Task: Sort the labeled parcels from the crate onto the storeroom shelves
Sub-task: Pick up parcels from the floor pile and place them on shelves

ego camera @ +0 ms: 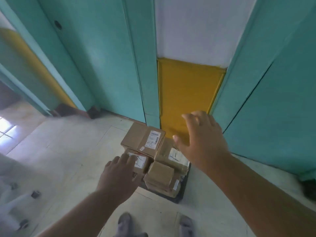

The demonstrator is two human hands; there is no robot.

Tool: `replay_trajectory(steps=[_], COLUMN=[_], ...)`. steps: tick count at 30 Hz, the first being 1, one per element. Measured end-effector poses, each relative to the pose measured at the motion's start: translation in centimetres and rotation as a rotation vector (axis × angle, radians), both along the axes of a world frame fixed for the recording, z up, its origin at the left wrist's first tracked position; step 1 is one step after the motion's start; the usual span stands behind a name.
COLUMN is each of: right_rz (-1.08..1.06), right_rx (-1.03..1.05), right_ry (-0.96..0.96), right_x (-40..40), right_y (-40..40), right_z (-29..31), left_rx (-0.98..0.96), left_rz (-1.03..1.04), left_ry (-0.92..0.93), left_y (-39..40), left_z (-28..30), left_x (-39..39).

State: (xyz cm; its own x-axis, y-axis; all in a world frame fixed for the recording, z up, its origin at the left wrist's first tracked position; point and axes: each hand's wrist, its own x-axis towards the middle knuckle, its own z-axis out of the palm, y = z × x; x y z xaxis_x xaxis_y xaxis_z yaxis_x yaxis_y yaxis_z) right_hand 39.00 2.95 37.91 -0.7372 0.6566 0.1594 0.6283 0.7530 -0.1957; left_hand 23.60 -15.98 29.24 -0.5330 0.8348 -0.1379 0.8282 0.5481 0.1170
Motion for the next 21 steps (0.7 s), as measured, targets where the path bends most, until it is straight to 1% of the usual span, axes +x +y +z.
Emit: replay_trajectory(steps=[4,8,10,13,16,21], right_rz=[-0.146,-0.273,-0.338,-0.439,-0.519,-0.583], right_rx=[-0.046,-0.151,-0.208,-0.285,-0.368,-0.503], right_ry=[-0.074,-0.074,-0.072,-0.095,-0.133,-0.163], right_x=[-5.0,-10.1,-11.5,-11.9,-11.2,-9.3], right_y=[-2.8,-6.3,-7.3,-7.8,-7.9,-7.4], right_z=[-3.0,-6.6,-8.5,-12.6,-18.0,-27.6], left_rx=[-0.012,-0.061,-0.109,-0.143,-0.206,-0.281], left_rz=[-0.167,-0.278,-0.328,-0.376,-0.425,-0.294], left_ry=[-0.088,-0.125,-0.150,-0.240,-0.313,-0.586], left_y=[1.0,1.1,1.2,2.1,3.6,5.8], left_z=[-3.3,-6.5,-8.3,-11.4,-15.5,-23.5], left_x=[-7.6,-14.6,-16.6,-17.6,-17.1,-15.0])
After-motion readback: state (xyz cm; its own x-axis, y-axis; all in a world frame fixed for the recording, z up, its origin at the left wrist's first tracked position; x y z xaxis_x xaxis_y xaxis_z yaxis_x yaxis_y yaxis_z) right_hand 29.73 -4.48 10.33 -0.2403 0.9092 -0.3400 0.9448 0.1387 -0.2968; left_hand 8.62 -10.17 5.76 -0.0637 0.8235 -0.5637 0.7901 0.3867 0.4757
